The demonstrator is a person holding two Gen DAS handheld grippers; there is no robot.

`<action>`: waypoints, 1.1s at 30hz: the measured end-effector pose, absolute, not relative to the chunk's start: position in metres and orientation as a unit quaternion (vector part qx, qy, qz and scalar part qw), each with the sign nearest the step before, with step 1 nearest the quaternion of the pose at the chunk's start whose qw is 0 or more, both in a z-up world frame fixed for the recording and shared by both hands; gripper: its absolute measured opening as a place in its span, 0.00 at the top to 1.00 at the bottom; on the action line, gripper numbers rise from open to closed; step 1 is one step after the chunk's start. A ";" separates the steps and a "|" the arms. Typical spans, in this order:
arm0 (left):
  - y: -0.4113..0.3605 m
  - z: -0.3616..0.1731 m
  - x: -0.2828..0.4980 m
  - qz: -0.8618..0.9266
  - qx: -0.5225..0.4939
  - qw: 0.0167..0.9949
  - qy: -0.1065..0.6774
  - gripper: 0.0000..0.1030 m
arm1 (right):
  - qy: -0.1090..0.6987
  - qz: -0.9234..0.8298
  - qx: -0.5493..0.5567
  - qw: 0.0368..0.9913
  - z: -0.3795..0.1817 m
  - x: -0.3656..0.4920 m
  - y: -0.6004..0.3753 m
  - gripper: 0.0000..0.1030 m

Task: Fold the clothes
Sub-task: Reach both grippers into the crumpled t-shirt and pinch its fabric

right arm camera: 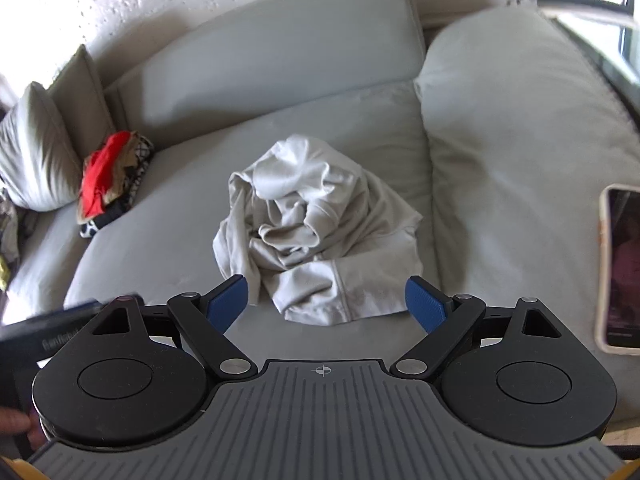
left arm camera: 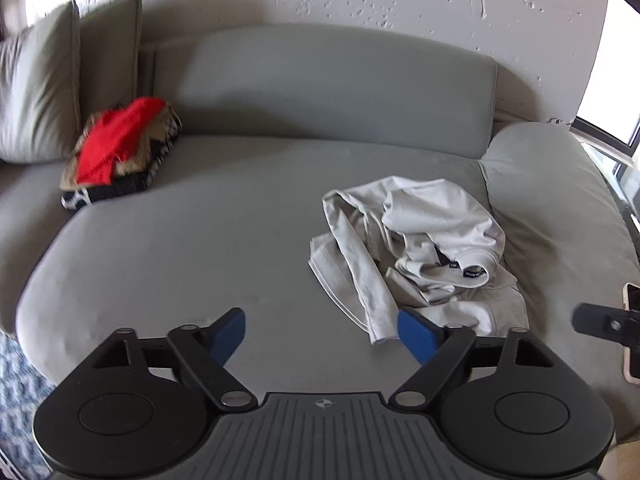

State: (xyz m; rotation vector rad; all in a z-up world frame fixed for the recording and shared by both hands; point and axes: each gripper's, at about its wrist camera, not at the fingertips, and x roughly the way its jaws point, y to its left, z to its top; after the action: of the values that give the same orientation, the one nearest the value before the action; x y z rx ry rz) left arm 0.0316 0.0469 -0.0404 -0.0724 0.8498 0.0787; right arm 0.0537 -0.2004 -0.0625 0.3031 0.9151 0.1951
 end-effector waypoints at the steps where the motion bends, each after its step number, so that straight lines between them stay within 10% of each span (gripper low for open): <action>1: 0.047 -0.044 0.034 0.033 -0.041 0.907 0.417 0.39 | 0.441 0.097 0.151 0.879 -0.067 0.059 -0.201 0.14; 5: 0.049 -0.061 0.046 0.011 -0.066 0.897 0.438 0.50 | 0.444 0.110 0.163 0.874 -0.082 0.078 -0.207 0.17; 25: 0.059 -0.096 0.095 0.012 -0.169 0.878 0.447 0.33 | 0.418 0.164 0.059 0.891 -0.118 0.234 -0.145 0.16; 26: 0.063 -0.097 0.096 0.017 -0.167 0.879 0.447 0.32 | 0.424 0.163 0.039 0.890 -0.124 0.239 -0.137 0.25; 28: 0.070 -0.099 0.099 0.027 -0.168 0.878 0.446 0.32 | 0.439 0.154 0.029 0.885 -0.134 0.249 -0.131 0.85; 33: 0.080 -0.101 0.102 0.028 -0.172 0.877 0.447 0.33 | 0.374 0.068 0.231 0.896 -0.105 0.226 -0.209 0.95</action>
State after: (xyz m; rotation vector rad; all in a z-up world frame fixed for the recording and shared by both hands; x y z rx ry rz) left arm 0.1017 0.0802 -0.1011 -0.3584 0.9332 0.0594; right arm 0.2259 -0.2094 -0.1055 0.4785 0.7746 0.1401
